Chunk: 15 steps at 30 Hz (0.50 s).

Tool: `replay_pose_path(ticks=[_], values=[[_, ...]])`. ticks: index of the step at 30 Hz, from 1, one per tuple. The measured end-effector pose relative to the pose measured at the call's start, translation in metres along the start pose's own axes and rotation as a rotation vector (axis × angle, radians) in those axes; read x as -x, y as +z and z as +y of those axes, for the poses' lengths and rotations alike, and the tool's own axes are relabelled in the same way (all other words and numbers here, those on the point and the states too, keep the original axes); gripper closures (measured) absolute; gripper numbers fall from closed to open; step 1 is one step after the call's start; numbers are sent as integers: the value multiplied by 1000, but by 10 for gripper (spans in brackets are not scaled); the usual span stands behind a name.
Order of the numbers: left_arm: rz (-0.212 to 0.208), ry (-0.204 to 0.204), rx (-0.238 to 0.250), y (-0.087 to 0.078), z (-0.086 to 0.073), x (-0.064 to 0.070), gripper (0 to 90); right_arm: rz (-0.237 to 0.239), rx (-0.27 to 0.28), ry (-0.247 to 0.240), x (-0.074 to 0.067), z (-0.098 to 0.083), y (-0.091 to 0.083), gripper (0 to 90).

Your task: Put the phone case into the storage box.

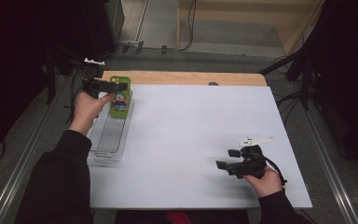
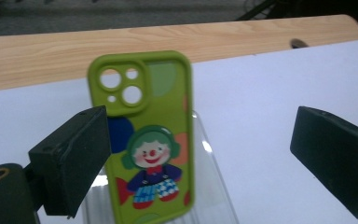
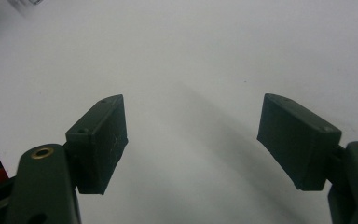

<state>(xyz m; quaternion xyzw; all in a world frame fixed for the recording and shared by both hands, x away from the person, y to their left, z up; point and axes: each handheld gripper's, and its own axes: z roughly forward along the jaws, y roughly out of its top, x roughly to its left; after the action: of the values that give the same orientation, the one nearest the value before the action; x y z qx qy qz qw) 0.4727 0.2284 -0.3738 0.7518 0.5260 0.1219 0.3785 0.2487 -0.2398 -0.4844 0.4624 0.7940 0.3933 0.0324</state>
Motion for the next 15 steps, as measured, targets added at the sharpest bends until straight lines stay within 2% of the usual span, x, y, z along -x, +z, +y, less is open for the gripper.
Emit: replay_pose_path(ticks=[5, 15], values=[[-54, -5, -8, -8, -2, 3, 55, 0, -5, 2, 0, 0, 1, 221], [-142, 28, -25, -11, -10, 9, 82, 4, -2, 0, 0, 4, 3, 221]])
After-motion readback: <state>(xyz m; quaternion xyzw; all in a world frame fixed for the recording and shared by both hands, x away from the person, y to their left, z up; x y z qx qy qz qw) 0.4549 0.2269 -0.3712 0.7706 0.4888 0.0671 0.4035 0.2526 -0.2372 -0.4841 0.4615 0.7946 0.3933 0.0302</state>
